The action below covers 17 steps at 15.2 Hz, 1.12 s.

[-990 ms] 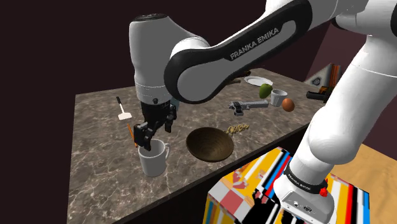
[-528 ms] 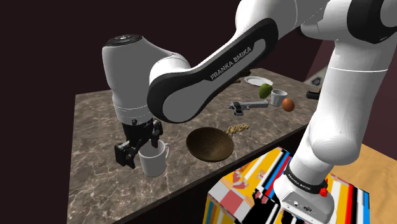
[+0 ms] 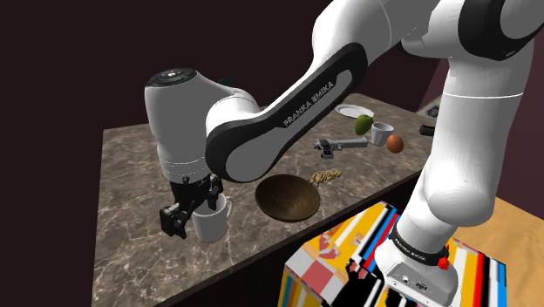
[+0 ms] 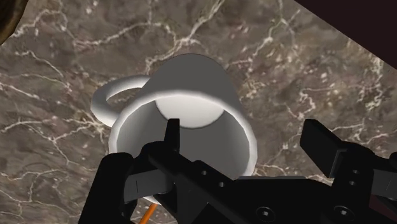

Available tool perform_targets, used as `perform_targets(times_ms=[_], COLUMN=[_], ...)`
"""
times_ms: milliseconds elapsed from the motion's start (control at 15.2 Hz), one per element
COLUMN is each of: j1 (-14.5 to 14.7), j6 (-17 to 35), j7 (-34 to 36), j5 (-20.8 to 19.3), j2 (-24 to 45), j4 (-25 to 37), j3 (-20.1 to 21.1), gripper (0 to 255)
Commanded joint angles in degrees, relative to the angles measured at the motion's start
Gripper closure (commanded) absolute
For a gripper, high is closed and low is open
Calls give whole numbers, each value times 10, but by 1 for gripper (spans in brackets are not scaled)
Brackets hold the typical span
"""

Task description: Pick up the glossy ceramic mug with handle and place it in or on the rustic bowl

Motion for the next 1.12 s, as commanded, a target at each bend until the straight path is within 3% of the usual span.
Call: perform_targets(times_ms=[0, 264, 330, 1056], j1=[0, 0, 0, -3], j6=[1, 1, 1, -11], j7=[0, 0, 0, -7], j5=[-1, -1, -1, 10], j2=[0, 0, 0, -10], j4=[-1, -1, -1, 5], j3=[0, 0, 0, 3], gripper=[0, 0, 255, 255])
